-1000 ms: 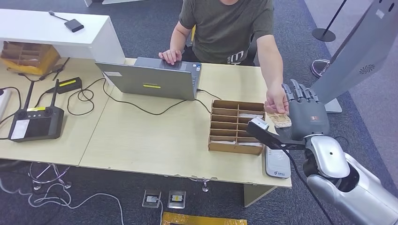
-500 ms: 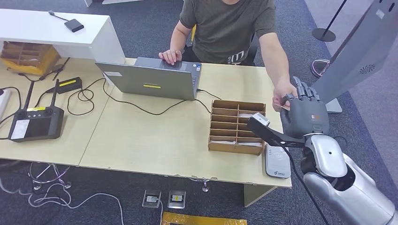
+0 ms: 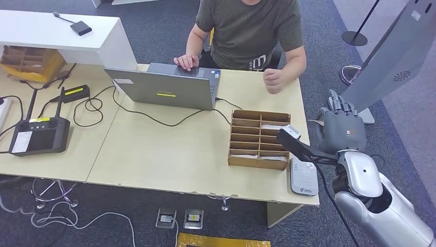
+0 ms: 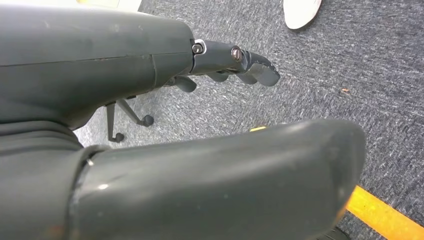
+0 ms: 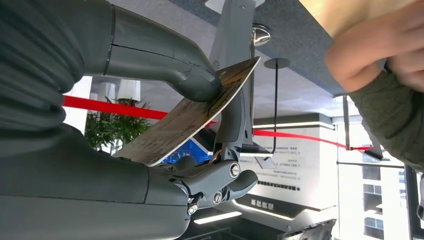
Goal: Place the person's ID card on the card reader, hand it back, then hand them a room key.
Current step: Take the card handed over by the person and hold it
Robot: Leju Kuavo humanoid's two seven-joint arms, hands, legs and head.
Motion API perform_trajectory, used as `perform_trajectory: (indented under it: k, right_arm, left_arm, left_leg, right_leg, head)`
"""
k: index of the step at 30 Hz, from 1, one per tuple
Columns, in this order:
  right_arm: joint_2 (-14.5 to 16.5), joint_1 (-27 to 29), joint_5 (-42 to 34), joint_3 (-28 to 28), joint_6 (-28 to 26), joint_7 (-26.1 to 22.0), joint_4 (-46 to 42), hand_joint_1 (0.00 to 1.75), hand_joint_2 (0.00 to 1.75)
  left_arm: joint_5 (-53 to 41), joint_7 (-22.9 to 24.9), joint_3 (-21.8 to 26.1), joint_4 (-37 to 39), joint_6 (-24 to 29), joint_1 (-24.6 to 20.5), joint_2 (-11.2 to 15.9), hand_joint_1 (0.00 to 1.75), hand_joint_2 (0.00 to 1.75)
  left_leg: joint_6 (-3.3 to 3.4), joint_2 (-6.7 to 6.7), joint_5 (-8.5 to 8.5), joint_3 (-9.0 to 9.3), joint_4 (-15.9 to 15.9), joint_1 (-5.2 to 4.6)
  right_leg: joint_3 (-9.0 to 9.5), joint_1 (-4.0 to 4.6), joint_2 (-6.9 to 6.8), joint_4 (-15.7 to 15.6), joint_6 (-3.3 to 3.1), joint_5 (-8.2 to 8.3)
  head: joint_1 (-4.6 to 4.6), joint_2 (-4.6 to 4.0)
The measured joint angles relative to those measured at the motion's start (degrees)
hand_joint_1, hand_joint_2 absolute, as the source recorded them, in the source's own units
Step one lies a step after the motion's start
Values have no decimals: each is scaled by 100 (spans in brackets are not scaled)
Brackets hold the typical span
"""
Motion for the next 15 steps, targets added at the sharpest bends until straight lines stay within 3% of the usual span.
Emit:
perform_trajectory:
  k: [15]
  right_arm:
    - [-71, 460, -15, -220, 361, -42, -11, 175, 175]
  left_arm:
    - [-48, 1, 0, 0, -10, 0, 4, 0, 0]
  left_leg:
    - [0, 3, 0, 2, 0, 0]
  right_leg:
    - [0, 0, 1, -1, 0, 0]
  head:
    - [0, 0]
